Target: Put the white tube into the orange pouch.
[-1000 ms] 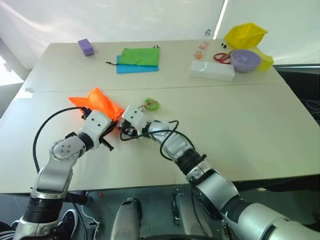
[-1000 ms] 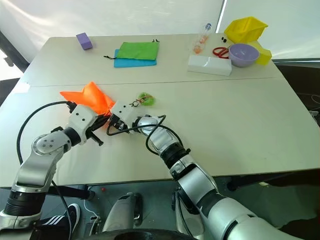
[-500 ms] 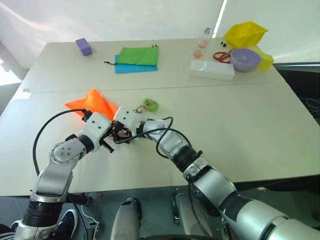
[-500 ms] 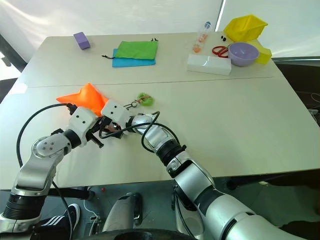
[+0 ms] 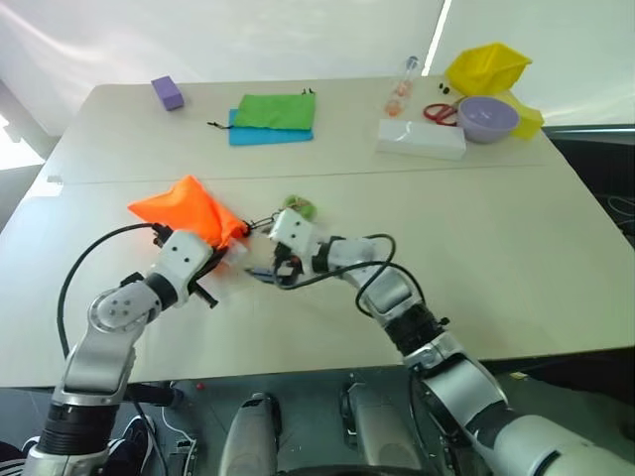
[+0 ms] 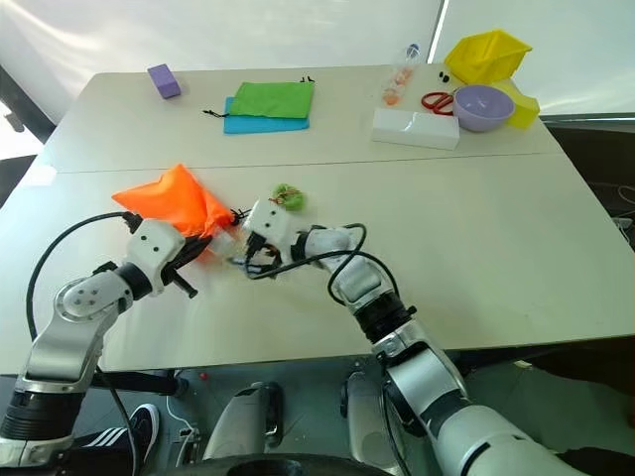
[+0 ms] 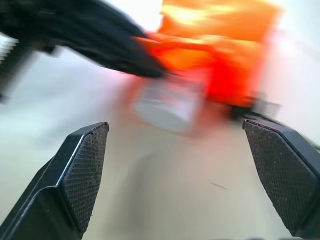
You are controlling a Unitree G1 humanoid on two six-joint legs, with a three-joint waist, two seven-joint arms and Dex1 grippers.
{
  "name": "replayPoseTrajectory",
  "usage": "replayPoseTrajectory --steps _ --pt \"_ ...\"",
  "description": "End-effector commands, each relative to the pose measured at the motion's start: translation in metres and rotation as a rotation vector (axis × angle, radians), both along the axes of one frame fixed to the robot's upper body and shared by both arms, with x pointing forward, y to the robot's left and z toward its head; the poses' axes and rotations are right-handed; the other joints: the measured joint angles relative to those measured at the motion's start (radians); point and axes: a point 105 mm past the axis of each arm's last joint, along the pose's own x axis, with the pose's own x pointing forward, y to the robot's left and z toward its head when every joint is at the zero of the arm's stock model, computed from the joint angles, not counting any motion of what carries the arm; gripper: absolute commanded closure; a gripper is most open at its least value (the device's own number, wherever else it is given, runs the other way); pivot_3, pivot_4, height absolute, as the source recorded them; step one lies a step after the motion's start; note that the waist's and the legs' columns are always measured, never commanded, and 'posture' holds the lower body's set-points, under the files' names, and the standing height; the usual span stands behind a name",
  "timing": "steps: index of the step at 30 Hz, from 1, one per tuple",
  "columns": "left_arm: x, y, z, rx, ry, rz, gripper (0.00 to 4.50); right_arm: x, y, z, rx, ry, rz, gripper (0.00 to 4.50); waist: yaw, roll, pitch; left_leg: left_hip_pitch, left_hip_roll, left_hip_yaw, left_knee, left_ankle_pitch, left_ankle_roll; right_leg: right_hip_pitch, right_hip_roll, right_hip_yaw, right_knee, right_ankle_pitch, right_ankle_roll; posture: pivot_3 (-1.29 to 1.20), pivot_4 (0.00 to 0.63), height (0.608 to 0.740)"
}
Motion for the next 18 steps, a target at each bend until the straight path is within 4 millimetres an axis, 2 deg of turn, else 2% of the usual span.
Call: replayPoseTrajectory --steps 1,4,12,18 --pt "0.000 0.008 0.005 0.003 -0.026 0.012 4.50 0.030 -0.020 0.035 0.084 -0.116 -0.165 0.02 -0.001 0.000 0.000 0.000 0.000 0.000 0.000 0.000 0.000 0.000 0.000 0.000 0.000 0.000 0.000 0.00 0.150 0.740" --pt "0.002 0.005 0.007 -0.003 -0.031 0.001 4.50 0.047 -0.031 0.033 0.081 -0.133 -0.262 0.02 -0.002 0.000 0.000 0.000 0.000 0.001 0.000 0.000 0.000 0.000 0.000 0.000 0.000 0.000 0.000 0.00 0.150 0.740" --pt "0.003 -0.002 0.005 -0.003 -0.028 -0.019 4.50 0.064 -0.016 0.006 0.058 -0.038 -0.340 0.02 -0.004 0.000 0.000 0.000 0.000 0.001 -0.002 0.000 0.000 0.000 0.000 0.001 -0.002 0.000 0.000 0.00 0.150 0.740" --pt "0.002 -0.004 0.005 -0.002 -0.028 -0.020 4.50 0.072 -0.014 0.004 0.078 0.018 -0.384 0.02 -0.001 0.000 0.000 0.000 0.000 0.001 -0.001 0.000 0.000 0.000 0.000 0.001 -0.002 0.000 0.000 0.00 0.150 0.740"
